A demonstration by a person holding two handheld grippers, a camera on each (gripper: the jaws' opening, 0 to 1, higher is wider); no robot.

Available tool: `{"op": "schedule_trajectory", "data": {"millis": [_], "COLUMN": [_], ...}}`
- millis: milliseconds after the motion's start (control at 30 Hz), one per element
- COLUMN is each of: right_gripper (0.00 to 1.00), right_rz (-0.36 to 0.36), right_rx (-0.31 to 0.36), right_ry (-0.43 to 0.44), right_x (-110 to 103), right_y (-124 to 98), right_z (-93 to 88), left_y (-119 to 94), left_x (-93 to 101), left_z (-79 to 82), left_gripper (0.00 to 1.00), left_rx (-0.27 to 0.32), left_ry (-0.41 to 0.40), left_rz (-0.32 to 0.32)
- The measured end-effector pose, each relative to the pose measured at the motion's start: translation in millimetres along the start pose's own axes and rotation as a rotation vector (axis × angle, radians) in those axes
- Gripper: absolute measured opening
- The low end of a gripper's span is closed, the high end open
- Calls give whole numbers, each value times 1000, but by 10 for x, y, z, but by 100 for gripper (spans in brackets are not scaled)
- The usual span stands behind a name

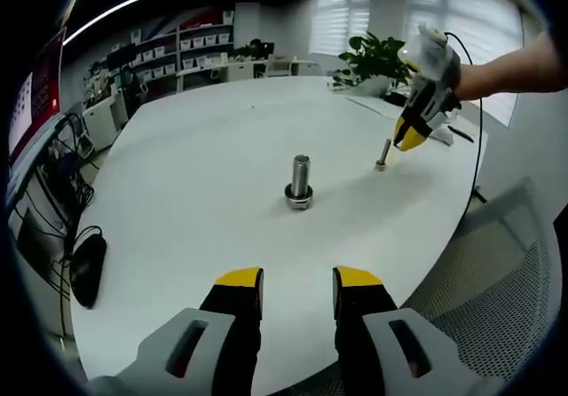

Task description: Place the washer onto the threaded stud by aligning its center hole with the stud, sliding it down to the base, and recovering from edge contact or off-axis alignment until the washer reaches the visible bottom stop.

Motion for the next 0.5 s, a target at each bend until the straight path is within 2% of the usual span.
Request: {"op": "schedule_trajectory", "data": {"millis": [200, 500], "right_gripper": [14, 14], "right_rz": [-15, -31], "right_rx": [14, 7], "right_ry": [-3, -14], "right_x": [38, 105], "right_y": [-61, -40], "right_z": [56, 83], "left_y": [1, 3], "left_x": [-1, -3], "left_z": [2, 4], "left_gripper": [29, 29], "left_rx": [-2, -2], "left_ry": [1, -1], "left_rz": [0, 0]}}
Point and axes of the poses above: the point that each gripper's makers call its tool centre point, and the gripper's own axes: y roughly forward along the fingers, x roughly to its right, z roughly out of its top, the point moved 5 cm from there along -y, roughly backward along the fingers, and after that the axes turned 7 degrees about -y, right-handed, at the moved point
